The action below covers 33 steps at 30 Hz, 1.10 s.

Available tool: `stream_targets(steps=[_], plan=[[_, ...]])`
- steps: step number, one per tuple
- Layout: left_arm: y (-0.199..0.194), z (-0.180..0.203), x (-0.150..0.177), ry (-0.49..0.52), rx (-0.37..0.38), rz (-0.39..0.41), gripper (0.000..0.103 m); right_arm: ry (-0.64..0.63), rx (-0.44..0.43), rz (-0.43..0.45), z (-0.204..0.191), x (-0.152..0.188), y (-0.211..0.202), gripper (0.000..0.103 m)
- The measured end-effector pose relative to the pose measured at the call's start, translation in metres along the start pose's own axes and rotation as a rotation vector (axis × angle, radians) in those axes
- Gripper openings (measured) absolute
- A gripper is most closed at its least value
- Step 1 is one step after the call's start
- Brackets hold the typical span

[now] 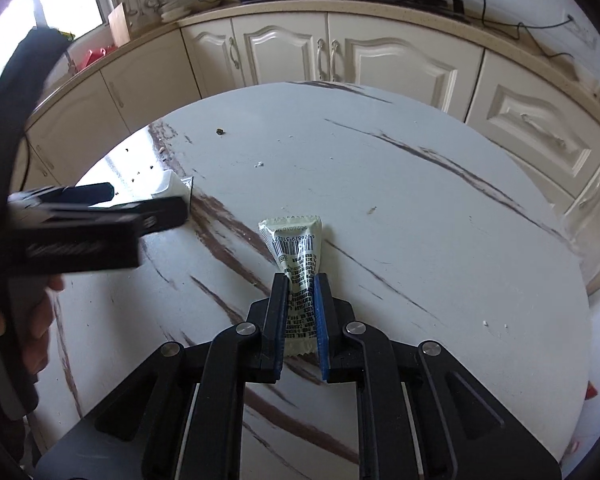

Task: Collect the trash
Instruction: 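Grasp the white cup with the left tool, then carry the snack bar and cup over the blue bin and open both tools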

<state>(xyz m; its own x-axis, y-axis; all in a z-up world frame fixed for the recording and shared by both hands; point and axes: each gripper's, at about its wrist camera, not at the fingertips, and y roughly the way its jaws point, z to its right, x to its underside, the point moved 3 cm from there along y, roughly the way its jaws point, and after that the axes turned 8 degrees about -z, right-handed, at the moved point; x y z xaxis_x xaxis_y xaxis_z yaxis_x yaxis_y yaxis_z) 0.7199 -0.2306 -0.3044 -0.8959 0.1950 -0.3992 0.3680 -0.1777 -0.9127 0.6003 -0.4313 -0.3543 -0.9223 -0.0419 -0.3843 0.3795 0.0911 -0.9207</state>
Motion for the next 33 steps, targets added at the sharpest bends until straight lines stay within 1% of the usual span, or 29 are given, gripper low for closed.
stream_targets(steps=[1, 2, 3, 4, 5, 6, 7, 8, 11, 12, 14, 16, 17, 18, 22, 24, 26, 29, 33], plan=[[0.003, 0.000, -0.003, -0.003, -0.012, -0.001, 0.085, 0.001, -0.006, 0.001, 0.001, 0.000, 0.000, 0.013], [0.007, 0.001, -0.005, 0.005, -0.012, -0.014, 0.084, 0.001, -0.011, 0.005, 0.001, 0.000, 0.000, 0.013], [0.008, 0.004, -0.005, 0.022, -0.034, -0.001, 0.074, -0.001, -0.016, 0.005, 0.001, 0.000, -0.001, 0.013], [0.011, 0.007, -0.007, 0.036, -0.055, 0.002, 0.068, -0.001, -0.020, 0.008, 0.001, 0.000, -0.001, 0.013], [0.013, 0.005, -0.010, 0.040, -0.049, 0.010, 0.064, -0.002, -0.023, 0.010, 0.001, 0.000, -0.001, 0.013], [0.011, 0.006, -0.004, 0.032, -0.046, 0.017, 0.051, -0.004, -0.028, 0.011, 0.000, -0.001, -0.001, 0.013], [0.016, 0.008, -0.005, 0.027, -0.045, 0.024, 0.030, -0.005, -0.033, 0.013, 0.000, -0.001, -0.001, 0.013], [0.014, 0.005, -0.001, 0.031, -0.025, 0.031, 0.023, -0.003, -0.039, 0.015, 0.000, -0.002, -0.002, 0.013], [0.016, -0.003, 0.005, 0.033, 0.029, 0.023, 0.022, 0.001, -0.050, 0.021, -0.004, -0.003, -0.002, 0.013], [0.010, -0.006, 0.011, 0.032, 0.040, 0.020, 0.022, -0.002, -0.053, 0.023, -0.007, -0.003, -0.003, 0.013], [0.011, -0.012, 0.016, 0.029, 0.094, 0.010, 0.022, -0.008, -0.059, 0.030, -0.012, -0.003, -0.005, 0.013], [0.004, -0.018, 0.025, 0.015, 0.140, 0.006, 0.022, -0.012, -0.067, 0.041, -0.018, -0.003, -0.010, 0.013], [0.001, -0.023, 0.029, 0.012, 0.152, 0.010, 0.022, -0.016, -0.067, 0.044, -0.021, -0.002, -0.012, 0.013], [-0.003, -0.026, 0.028, 0.014, 0.154, 0.014, 0.016, -0.018, -0.072, 0.045, -0.024, -0.001, -0.014, 0.013], [-0.031, -0.033, 0.044, 0.030, 0.210, 0.047, 0.015, -0.018, -0.081, 0.062, -0.034, 0.002, -0.026, 0.013], [-0.046, -0.035, 0.053, 0.044, 0.221, 0.053, 0.015, -0.018, -0.081, 0.073, -0.042, 0.004, -0.035, 0.013], [-0.052, -0.035, 0.063, 0.061, 0.226, 0.058, 0.015, -0.024, -0.078, 0.078, -0.051, 0.006, -0.043, 0.013], [-0.070, -0.039, 0.081, 0.075, 0.245, 0.090, 0.015, -0.023, -0.073, 0.089, -0.065, 0.011, -0.055, 0.013], [-0.121, -0.066, 0.102, 0.078, 0.265, 0.145, 0.015, -0.037, -0.085, 0.114, -0.093, 0.023, -0.075, 0.013]])
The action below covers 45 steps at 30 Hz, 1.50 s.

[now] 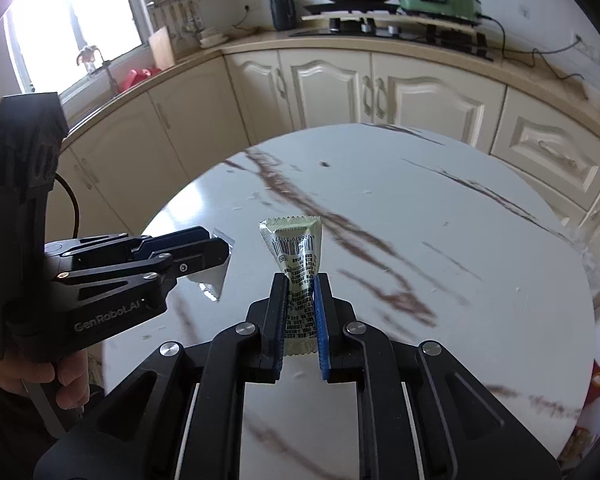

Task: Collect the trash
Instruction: 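Carry the snack bar and cup over the blue bin and open both tools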

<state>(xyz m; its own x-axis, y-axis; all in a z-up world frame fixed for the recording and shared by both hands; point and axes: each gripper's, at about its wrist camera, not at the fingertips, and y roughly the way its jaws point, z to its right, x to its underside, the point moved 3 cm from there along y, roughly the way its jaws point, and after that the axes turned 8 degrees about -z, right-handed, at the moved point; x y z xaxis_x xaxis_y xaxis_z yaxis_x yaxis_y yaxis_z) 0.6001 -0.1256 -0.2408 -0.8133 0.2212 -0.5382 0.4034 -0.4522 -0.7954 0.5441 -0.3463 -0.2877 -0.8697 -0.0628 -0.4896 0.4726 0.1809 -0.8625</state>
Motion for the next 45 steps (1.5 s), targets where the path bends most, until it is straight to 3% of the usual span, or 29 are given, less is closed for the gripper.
stream_targets(steps=[6, 8, 12, 14, 18, 20, 23, 30, 35, 40, 42, 44, 45], plan=[[-0.077, -0.030, 0.032, -0.022, 0.037, 0.090, 0.014, -0.051, -0.036, 0.054, -0.063, -0.002, -0.021, 0.013], [-0.101, -0.046, 0.046, -0.036, 0.031, 0.122, 0.000, -0.078, -0.053, 0.060, -0.091, -0.005, -0.022, 0.013], [-0.148, -0.093, 0.075, -0.068, 0.028, 0.165, 0.000, -0.145, -0.099, 0.062, -0.154, -0.012, -0.013, 0.013], [-0.156, -0.123, 0.088, -0.080, -0.044, 0.147, 0.000, -0.171, -0.128, 0.048, -0.181, -0.014, 0.001, 0.013], [-0.165, -0.181, 0.120, -0.146, -0.111, 0.129, 0.000, -0.176, -0.218, -0.016, -0.240, -0.020, 0.059, 0.012], [-0.172, -0.208, 0.134, -0.193, -0.118, 0.120, 0.000, -0.193, -0.226, -0.047, -0.262, -0.022, 0.080, 0.012], [-0.180, -0.252, 0.156, -0.234, -0.194, 0.119, 0.000, -0.241, -0.234, -0.085, -0.302, -0.022, 0.115, 0.012], [-0.121, -0.320, 0.216, -0.352, -0.218, -0.078, 0.000, -0.297, -0.207, -0.238, -0.350, 0.010, 0.223, 0.012], [-0.064, -0.356, 0.272, -0.449, -0.198, -0.227, 0.000, -0.258, -0.200, -0.380, -0.343, 0.042, 0.301, 0.013], [-0.029, -0.390, 0.300, -0.532, -0.185, -0.304, 0.001, -0.198, -0.232, -0.469, -0.332, 0.063, 0.362, 0.013], [-0.018, -0.411, 0.317, -0.582, -0.206, -0.341, 0.003, -0.183, -0.236, -0.494, -0.327, 0.068, 0.384, 0.015], [-0.005, -0.426, 0.321, -0.625, -0.195, -0.362, 0.009, -0.168, -0.245, -0.509, -0.323, 0.073, 0.404, 0.023], [0.003, -0.433, 0.323, -0.643, -0.190, -0.370, 0.018, -0.160, -0.247, -0.513, -0.320, 0.074, 0.411, 0.025]])
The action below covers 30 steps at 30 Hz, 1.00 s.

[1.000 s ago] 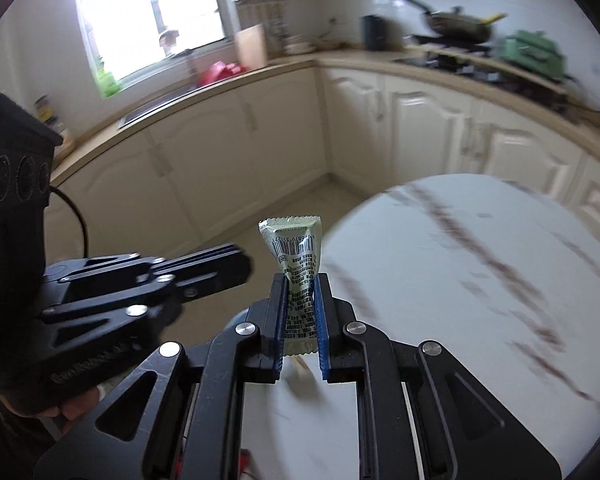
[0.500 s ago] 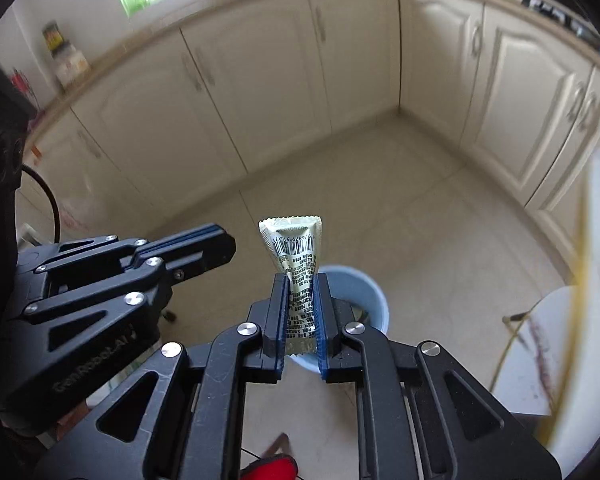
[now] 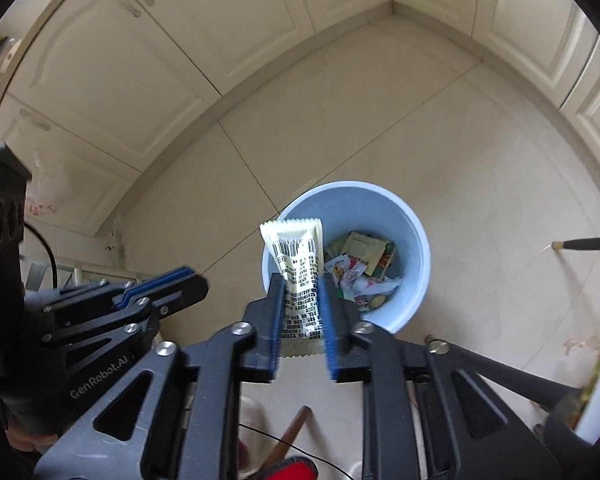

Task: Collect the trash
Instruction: 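Carry the snack bar and cup over the blue bin and open both tools, then lower the right tool and grasp the fruit jelly packet from the floor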

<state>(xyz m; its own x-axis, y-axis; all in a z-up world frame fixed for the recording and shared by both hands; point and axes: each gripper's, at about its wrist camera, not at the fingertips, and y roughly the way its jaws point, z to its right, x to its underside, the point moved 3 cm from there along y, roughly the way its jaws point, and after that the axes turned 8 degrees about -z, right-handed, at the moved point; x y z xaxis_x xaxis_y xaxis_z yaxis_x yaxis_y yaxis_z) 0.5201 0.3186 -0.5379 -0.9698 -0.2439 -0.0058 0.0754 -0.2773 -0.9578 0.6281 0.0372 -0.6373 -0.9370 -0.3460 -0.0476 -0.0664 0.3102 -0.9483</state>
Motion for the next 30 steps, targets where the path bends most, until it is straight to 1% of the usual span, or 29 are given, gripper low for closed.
stream_targets(steps=[1, 2, 3, 4, 5, 6, 7, 8, 10, 12, 13, 15, 17, 18, 19, 20, 22, 24, 26, 29, 30], plan=[[0.008, -0.005, -0.004, -0.016, -0.006, -0.005, 0.031, 0.009, -0.003, -0.008, 0.006, -0.001, 0.008, 0.027], [0.020, -0.016, -0.004, -0.038, -0.018, -0.011, 0.036, 0.014, -0.009, -0.016, 0.010, -0.002, 0.016, 0.030], [0.029, -0.016, -0.013, -0.054, -0.022, -0.018, 0.042, 0.016, -0.013, -0.019, 0.007, -0.005, 0.026, 0.032], [0.042, -0.026, -0.016, -0.078, -0.029, -0.037, 0.044, 0.011, -0.007, -0.020, 0.008, -0.006, 0.034, 0.038], [0.053, -0.028, -0.023, -0.099, -0.036, -0.060, 0.044, 0.002, 0.024, -0.015, 0.011, -0.004, 0.042, 0.041], [0.065, -0.026, -0.029, -0.122, -0.035, -0.086, 0.044, -0.001, 0.039, -0.012, 0.011, -0.003, 0.048, 0.041], [0.074, -0.033, -0.030, -0.135, -0.029, -0.104, 0.044, 0.003, 0.045, -0.008, 0.014, -0.002, 0.055, 0.041], [0.084, -0.038, -0.031, -0.140, -0.040, -0.115, 0.044, 0.013, 0.045, -0.005, 0.018, 0.001, 0.061, 0.041], [0.104, -0.049, -0.036, -0.147, -0.087, -0.138, 0.046, 0.026, 0.074, 0.010, 0.026, 0.010, 0.072, 0.041], [0.122, -0.049, -0.046, -0.161, -0.096, -0.165, 0.046, 0.034, 0.107, 0.036, 0.034, 0.020, 0.079, 0.042], [0.132, -0.049, -0.047, -0.158, -0.094, -0.176, 0.046, 0.049, 0.117, 0.049, 0.040, 0.025, 0.082, 0.045], [0.149, -0.052, -0.047, -0.127, -0.114, -0.216, 0.046, 0.099, 0.131, 0.060, 0.055, 0.037, 0.087, 0.047], [0.168, -0.046, -0.055, -0.084, -0.139, -0.250, 0.046, 0.121, 0.135, 0.053, 0.068, 0.046, 0.092, 0.047], [0.180, -0.028, -0.061, -0.074, -0.147, -0.259, 0.048, 0.138, 0.150, 0.053, 0.077, 0.053, 0.094, 0.048], [0.192, -0.033, -0.066, -0.078, -0.163, -0.269, 0.052, 0.158, 0.153, 0.051, 0.084, 0.060, 0.096, 0.048], [0.200, -0.035, -0.067, -0.092, -0.184, -0.273, 0.053, 0.187, 0.161, 0.050, 0.093, 0.068, 0.098, 0.049], [0.227, -0.040, -0.072, -0.114, -0.209, -0.306, 0.052, 0.255, 0.179, 0.050, 0.107, 0.087, 0.104, 0.052], [0.247, -0.038, -0.067, -0.102, -0.236, -0.333, 0.051, 0.303, 0.188, 0.032, 0.121, 0.110, 0.119, 0.052], [0.270, -0.036, -0.072, -0.072, -0.247, -0.350, 0.050, 0.322, 0.203, 0.004, 0.129, 0.126, 0.138, 0.052], [0.303, -0.031, -0.077, -0.017, -0.271, -0.378, 0.036, 0.356, 0.200, -0.033, 0.143, 0.149, 0.171, 0.052], [0.317, -0.032, -0.079, 0.000, -0.281, -0.383, 0.023, 0.360, 0.196, -0.048, 0.145, 0.154, 0.180, 0.052]])
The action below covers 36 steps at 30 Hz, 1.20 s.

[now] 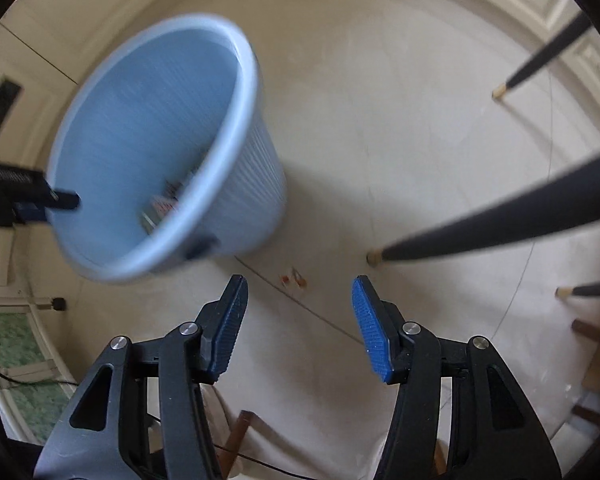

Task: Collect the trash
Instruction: 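Lower the right tool and grasp the fruit jelly packet from the floor, then lift the jelly packet over the blue bin and open the right tool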

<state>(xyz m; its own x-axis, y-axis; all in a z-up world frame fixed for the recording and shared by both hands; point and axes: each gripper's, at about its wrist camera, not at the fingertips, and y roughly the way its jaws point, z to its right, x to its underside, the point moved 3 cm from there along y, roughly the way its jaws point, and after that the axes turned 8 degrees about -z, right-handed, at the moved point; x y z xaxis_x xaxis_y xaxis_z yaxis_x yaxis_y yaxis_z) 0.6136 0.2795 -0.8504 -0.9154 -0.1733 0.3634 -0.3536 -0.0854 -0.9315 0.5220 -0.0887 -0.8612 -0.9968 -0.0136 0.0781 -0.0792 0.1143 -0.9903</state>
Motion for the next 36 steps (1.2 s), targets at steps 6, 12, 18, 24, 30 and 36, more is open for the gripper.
stream_targets(steps=[6, 12, 18, 24, 30, 36], plan=[[0.033, 0.013, -0.017, 0.010, 0.047, 0.012, 0.015, -0.090, -0.042, -0.089, -0.004, 0.008, 0.090, 0.052], [0.065, -0.010, -0.024, -0.047, 0.023, 0.044, 0.012, -0.200, -0.042, -0.190, -0.018, 0.017, 0.170, 0.052], [0.109, -0.032, -0.030, -0.092, 0.014, 0.040, 0.012, -0.280, -0.030, -0.222, -0.026, -0.004, 0.211, 0.052], [0.156, -0.007, -0.034, -0.081, 0.009, 0.038, 0.012, -0.410, 0.036, -0.256, -0.040, -0.010, 0.225, 0.028], [0.203, 0.011, -0.045, -0.084, 0.001, 0.027, 0.012, -0.272, 0.052, -0.177, -0.022, -0.030, 0.189, 0.028], [0.247, 0.023, -0.058, -0.093, -0.016, 0.024, 0.012, -0.111, -0.001, 0.156, -0.021, -0.074, 0.053, 0.028]])
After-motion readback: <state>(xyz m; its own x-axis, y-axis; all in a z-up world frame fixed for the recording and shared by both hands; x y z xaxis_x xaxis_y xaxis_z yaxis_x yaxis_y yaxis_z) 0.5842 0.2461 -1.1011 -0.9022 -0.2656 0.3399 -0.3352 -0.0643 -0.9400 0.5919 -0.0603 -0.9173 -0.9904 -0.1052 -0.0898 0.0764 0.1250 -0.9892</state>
